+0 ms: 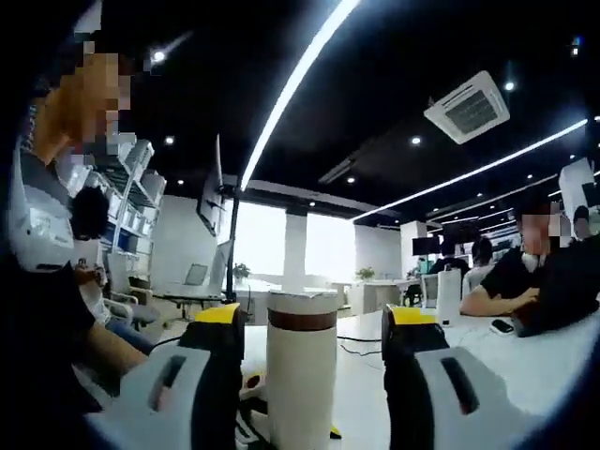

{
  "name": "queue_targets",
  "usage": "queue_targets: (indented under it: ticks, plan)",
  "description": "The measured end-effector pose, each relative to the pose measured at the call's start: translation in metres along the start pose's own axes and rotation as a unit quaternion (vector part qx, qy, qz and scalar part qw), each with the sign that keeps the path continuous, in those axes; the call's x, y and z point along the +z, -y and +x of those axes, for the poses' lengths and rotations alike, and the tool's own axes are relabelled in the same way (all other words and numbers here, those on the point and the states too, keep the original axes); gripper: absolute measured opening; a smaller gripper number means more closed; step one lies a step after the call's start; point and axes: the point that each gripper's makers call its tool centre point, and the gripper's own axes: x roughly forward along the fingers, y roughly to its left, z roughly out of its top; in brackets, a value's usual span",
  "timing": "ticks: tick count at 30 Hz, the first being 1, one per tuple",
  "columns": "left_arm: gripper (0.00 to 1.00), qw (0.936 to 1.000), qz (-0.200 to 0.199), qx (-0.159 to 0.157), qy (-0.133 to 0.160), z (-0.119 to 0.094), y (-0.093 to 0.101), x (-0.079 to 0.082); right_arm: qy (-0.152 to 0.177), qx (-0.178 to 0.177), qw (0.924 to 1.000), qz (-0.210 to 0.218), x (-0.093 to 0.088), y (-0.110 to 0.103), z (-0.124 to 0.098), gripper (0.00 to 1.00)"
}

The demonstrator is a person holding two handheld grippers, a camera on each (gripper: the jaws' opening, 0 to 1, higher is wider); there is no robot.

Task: Grasp the water cup twist off the cup lid place the cup lid on the table

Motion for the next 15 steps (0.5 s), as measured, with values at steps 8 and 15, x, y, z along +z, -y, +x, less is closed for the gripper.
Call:
queue_targets:
  ticks: [8,15]
  plan:
    - [0.56,1.0000,-0.002,0.005,0.000,0.001,-0.004,-0.001,0.020,-0.097,0.9940,-0.046,0.009,-0.021,-0.033,0.55]
    - [0.55,0.9999,-0.003,0.010,0.000,0.002,-0.007,-0.001,0.038,-0.146,0.9852,-0.082,0.025,-0.044,-0.038,0.55]
